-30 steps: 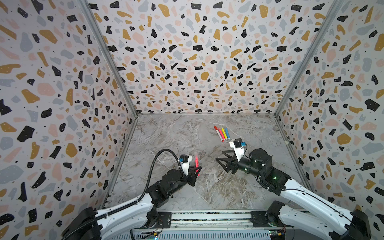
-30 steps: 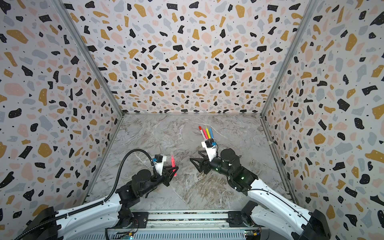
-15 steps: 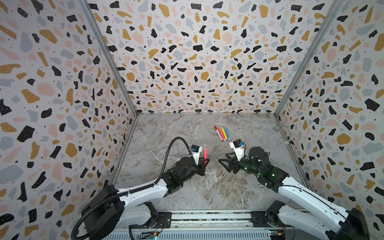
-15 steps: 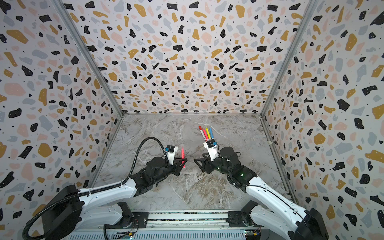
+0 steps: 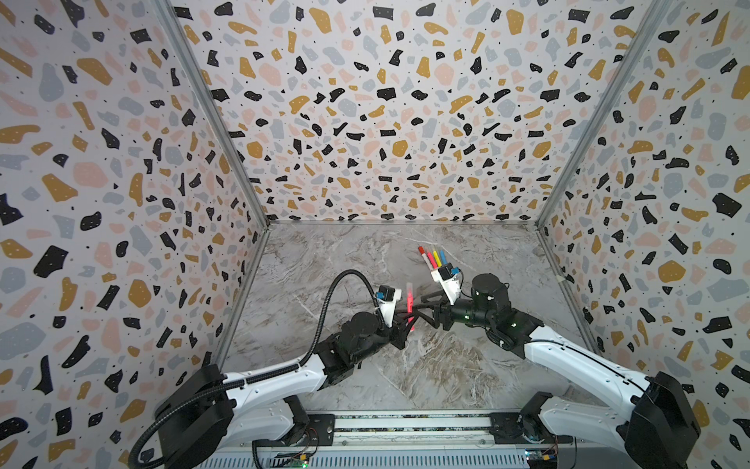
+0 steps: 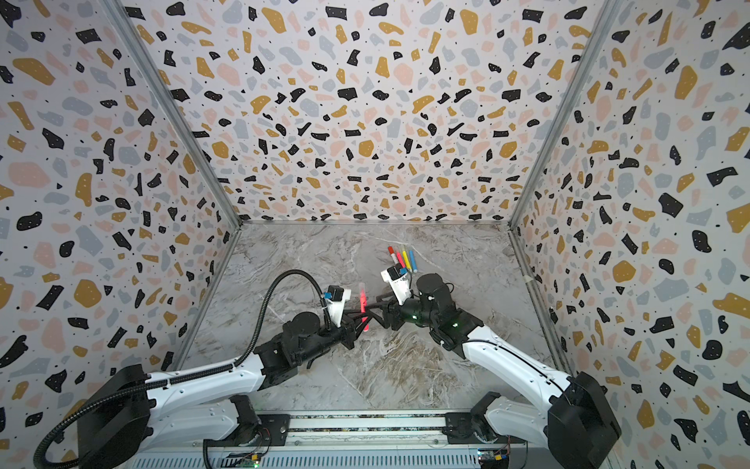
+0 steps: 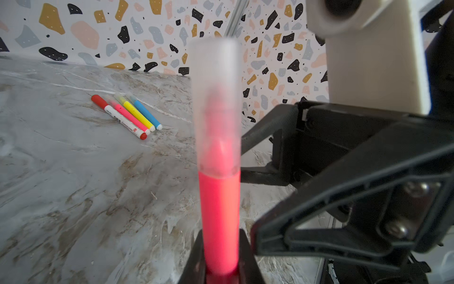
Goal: Insert the pens into the pen caps
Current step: 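Grip the capped pink highlighter with the right gripper while left gripper releases it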
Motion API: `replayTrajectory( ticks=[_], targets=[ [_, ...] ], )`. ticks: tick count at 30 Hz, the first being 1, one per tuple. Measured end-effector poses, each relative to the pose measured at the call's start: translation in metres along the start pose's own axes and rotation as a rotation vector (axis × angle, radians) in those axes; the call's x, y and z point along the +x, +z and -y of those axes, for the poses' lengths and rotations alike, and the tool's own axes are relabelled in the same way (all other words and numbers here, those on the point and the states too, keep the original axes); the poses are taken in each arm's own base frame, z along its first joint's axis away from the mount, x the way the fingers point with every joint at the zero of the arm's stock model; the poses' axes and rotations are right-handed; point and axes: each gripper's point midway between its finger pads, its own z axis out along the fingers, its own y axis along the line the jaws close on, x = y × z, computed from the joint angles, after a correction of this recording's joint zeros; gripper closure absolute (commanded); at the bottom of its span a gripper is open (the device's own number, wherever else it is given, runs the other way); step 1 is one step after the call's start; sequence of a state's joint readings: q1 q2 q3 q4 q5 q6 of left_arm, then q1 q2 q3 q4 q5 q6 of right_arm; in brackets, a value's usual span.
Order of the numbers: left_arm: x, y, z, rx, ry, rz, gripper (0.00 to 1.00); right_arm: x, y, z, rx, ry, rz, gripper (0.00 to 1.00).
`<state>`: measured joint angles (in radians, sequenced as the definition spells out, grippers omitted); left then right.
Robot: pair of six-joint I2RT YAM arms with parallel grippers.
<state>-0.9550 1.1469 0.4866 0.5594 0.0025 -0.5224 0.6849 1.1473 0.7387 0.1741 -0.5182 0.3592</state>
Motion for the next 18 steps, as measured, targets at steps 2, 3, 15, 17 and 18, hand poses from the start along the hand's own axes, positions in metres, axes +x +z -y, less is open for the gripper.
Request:
replayTrajectory(
  ticks=[2,3,15,17,18],
  targets=[
    [0.001,-0.001,0.003,0.010,0.000,0.001,1.00,-0.004,0.001,-0.005,-0.026,-0.006,0.009,0.49],
    [0.002,-0.002,0.005,0.013,-0.001,0.001,1.00,-0.004,0.002,-0.006,-0.037,-0.002,0.008,0.52],
    [0.001,-0.009,0.001,-0.026,0.001,0.007,0.47,0.009,0.018,-0.026,-0.112,-0.009,-0.034,0.93],
    [-0.001,-0.012,-0.004,-0.058,0.001,0.013,0.39,0.007,0.018,-0.020,-0.077,-0.008,-0.023,0.94],
    [-0.001,-0.013,-0.008,-0.079,0.001,0.018,0.37,0.006,0.017,-0.014,-0.054,-0.003,-0.020,0.93]
  ],
)
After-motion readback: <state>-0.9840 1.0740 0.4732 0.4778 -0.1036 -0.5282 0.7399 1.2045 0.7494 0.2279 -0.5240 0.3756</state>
